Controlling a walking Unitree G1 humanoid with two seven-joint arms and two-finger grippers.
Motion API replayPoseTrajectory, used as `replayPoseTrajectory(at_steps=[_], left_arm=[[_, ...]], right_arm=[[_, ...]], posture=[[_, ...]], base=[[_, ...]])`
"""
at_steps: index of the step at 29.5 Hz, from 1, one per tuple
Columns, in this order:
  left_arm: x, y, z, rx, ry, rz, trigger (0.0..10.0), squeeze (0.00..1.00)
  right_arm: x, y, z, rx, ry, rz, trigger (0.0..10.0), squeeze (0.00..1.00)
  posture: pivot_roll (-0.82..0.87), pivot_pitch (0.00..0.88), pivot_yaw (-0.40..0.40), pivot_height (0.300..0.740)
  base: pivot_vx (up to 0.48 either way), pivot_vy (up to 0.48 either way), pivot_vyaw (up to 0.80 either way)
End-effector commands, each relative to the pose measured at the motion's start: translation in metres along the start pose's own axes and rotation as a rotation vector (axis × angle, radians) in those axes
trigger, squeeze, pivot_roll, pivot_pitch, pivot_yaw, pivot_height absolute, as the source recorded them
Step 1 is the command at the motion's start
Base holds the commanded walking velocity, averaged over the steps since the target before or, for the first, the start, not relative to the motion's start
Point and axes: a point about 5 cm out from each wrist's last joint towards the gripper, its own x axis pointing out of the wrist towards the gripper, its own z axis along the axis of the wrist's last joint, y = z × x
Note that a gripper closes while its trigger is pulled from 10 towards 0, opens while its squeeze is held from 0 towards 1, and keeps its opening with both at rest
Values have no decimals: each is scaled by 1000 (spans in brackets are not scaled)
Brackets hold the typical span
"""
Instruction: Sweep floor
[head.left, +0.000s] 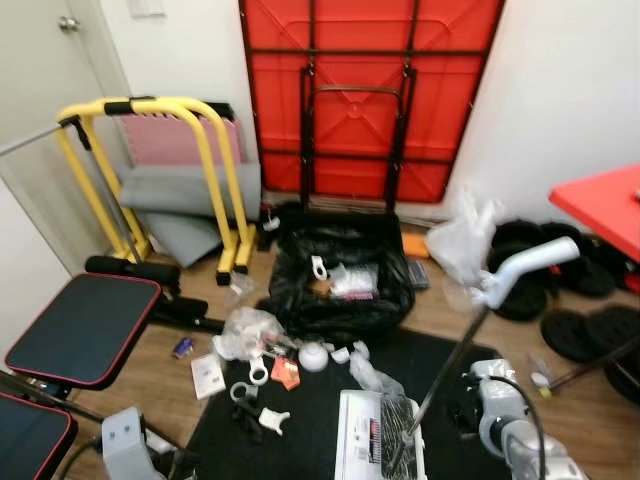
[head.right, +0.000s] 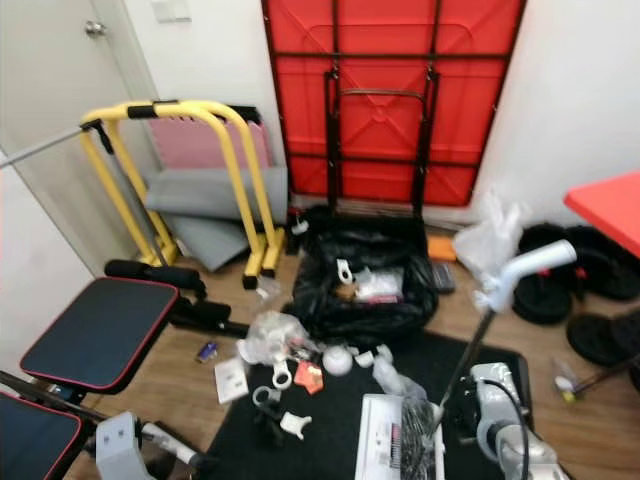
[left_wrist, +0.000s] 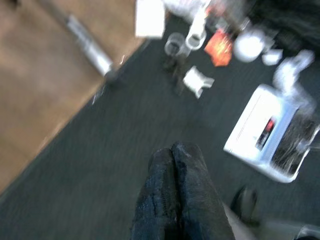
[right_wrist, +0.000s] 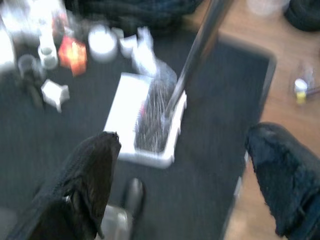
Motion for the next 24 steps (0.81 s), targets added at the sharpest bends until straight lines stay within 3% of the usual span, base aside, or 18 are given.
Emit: replayPoseTrajectory(at_steps=[1, 5, 6, 13, 24], left_arm=[[-2, 14, -15, -10, 70, 117, 10000, 0], [-6, 24, -37, 16, 181, 141, 10000, 0], [-13, 35, -53, 26, 253, 163, 10000, 0], [-20, 45, -66, -12, 289, 173, 10000, 0], [-21, 42, -74, -21, 309, 143, 10000, 0]], right_arm=[[-1, 3, -17, -1, 67, -6, 10000, 0], [-6, 1, -43, -15, 176, -31, 10000, 0], [-11, -1, -60, -58, 249, -45, 10000, 0], [-13, -3, -68, -36, 277, -68, 10000, 0], [-13, -2, -70, -55, 273, -57, 10000, 0]], posture=[[-77, 0, 17, 740], [-78, 0, 21, 740], [-76, 0, 20, 740], [-68, 0, 12, 740], [-71, 0, 3, 740]], base=[[0, 0, 0], [0, 0, 0], [0, 0, 0], [0, 0, 0], [0, 0, 0]])
